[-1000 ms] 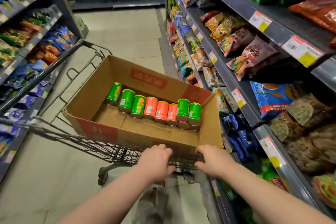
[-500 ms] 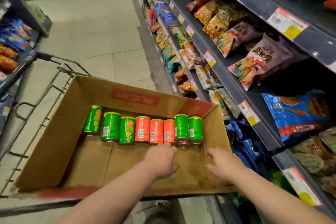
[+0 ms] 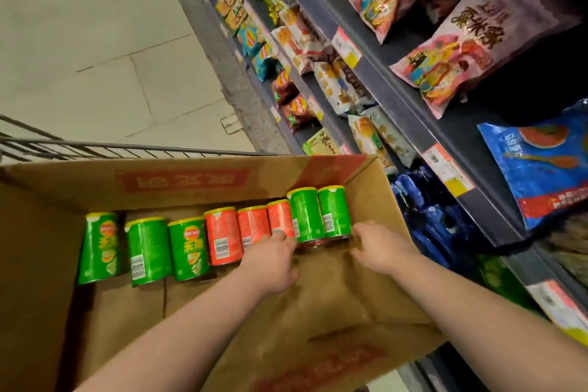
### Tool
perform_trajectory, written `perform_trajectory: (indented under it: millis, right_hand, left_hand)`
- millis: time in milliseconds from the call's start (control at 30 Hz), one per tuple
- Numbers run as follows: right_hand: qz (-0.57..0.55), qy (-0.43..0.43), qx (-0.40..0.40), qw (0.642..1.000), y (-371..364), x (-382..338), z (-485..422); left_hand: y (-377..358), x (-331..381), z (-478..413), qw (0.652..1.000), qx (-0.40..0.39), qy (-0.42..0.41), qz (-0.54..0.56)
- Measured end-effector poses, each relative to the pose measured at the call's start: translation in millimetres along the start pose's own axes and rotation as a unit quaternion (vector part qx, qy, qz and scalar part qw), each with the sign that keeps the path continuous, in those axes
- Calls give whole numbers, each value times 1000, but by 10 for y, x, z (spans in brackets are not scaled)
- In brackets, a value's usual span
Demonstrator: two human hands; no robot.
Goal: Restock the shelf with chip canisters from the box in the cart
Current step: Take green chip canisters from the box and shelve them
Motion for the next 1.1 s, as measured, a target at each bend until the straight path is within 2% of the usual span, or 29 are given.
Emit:
perform_trajectory:
  millis: [133,333,433,600,700,900,1100]
  right_hand:
    - [-28,-34,-3,999,-75,3,-305]
    - [-146,-86,12,986,-229,25,-667]
    - [-216,-103,26,971,-305,26,-795]
    - [-283,-127,38,950,-422,-9,-913]
    - [-319,-143,36,936,-462,-32,-966]
    - [-378,-173,53,908,-500,-65,-956]
    - [-407,-188,44,893,-444,-74,-613]
  left_hand:
    - [-50,-71,-257,999,-11,18,32]
    - [-224,-86,-627,981,3,76,177]
    - [-312,-68,-771,955,17,122,268]
    - [-418,-44,-1000,885,56,192,420]
    - [-445,1,-1092,868,65,223,439]
    - [-493,34,-1139,870,95,242,419]
    - [-456,-12,-852,828,61,230,508]
Point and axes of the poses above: each hand's wrist, its own z-axis away from the middle knuckle, its own y-axis out of the back of the hand, x = y × z, the point moved 1 cm from there along -z, towards the middle knuckle, and after that the axes turned 2 degrees about x, right-handed, at the moved point
